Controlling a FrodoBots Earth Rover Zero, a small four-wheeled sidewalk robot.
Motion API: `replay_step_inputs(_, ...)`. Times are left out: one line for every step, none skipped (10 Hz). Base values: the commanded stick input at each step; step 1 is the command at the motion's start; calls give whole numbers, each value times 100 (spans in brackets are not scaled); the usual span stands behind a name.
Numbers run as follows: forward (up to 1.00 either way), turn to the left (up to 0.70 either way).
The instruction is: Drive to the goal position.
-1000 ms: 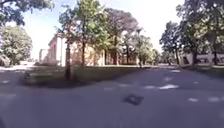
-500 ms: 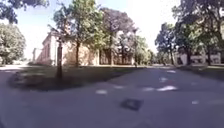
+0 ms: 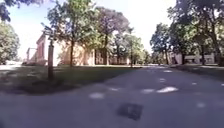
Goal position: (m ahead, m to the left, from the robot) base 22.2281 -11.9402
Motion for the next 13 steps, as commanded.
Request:
replay_step_inputs(45,-27)
replay_step_inputs(45,-27)
replay_step_inputs(45,-27)
replay_step_inputs(45,-27)
replay_step_inputs(45,-27)
replay_step_inputs(45,-27)
replay_step_inputs(45,-27)
replay_step_inputs(45,-27)
replay_step_inputs(45,-27)
replay_step_inputs(45,-27)
replay_step_inputs(45,-27)
replay_step_inputs(45,-27)
replay_step_inputs(45,-27)
